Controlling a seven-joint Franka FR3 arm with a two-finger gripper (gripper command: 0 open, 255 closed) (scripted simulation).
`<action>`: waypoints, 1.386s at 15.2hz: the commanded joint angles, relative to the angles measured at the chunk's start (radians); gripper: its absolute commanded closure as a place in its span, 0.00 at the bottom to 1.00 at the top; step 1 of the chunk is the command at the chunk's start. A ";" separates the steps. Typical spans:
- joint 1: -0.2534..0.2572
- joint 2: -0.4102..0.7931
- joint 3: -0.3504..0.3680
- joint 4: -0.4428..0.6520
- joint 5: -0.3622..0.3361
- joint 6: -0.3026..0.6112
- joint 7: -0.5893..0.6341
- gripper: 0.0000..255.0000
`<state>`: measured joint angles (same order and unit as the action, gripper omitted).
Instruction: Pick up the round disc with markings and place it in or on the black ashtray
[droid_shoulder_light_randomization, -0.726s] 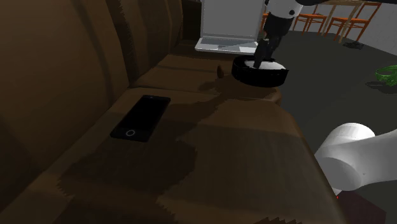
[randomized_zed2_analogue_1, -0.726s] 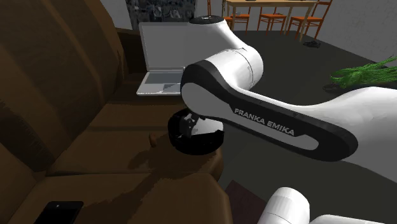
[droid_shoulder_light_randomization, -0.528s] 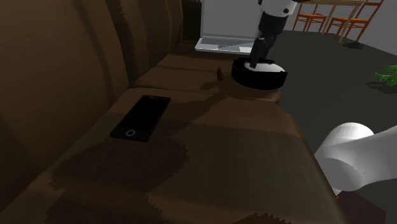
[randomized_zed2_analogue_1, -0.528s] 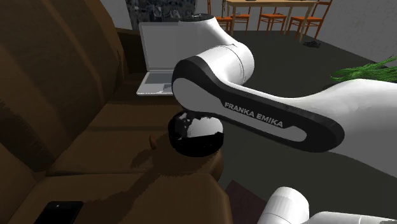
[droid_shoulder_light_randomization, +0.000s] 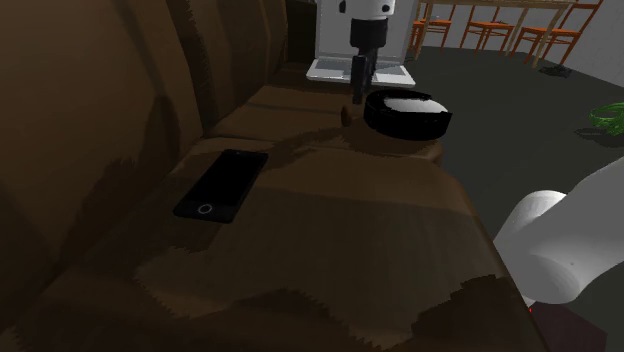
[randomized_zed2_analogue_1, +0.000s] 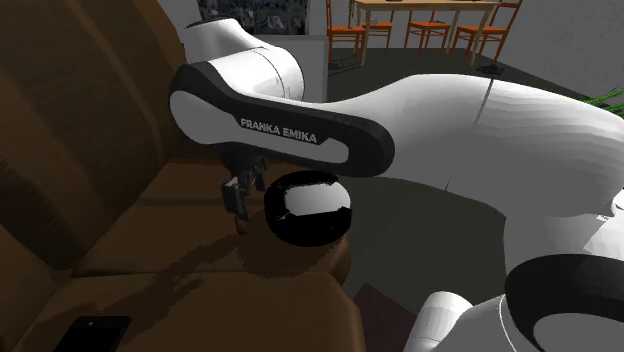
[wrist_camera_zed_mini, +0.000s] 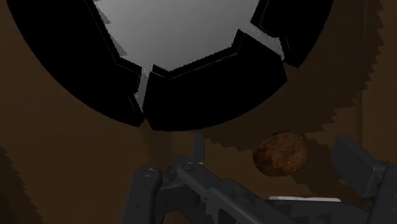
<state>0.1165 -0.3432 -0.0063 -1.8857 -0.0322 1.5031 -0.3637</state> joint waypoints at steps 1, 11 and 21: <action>0.026 0.088 0.015 0.090 0.017 -0.053 -0.038 0.00; 0.031 0.078 0.019 -0.023 0.022 0.036 -0.050 0.00; 0.031 0.078 0.019 -0.023 0.022 0.036 -0.050 1.00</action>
<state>0.1476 -0.2648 0.0127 -1.9088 -0.0102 1.5388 -0.4136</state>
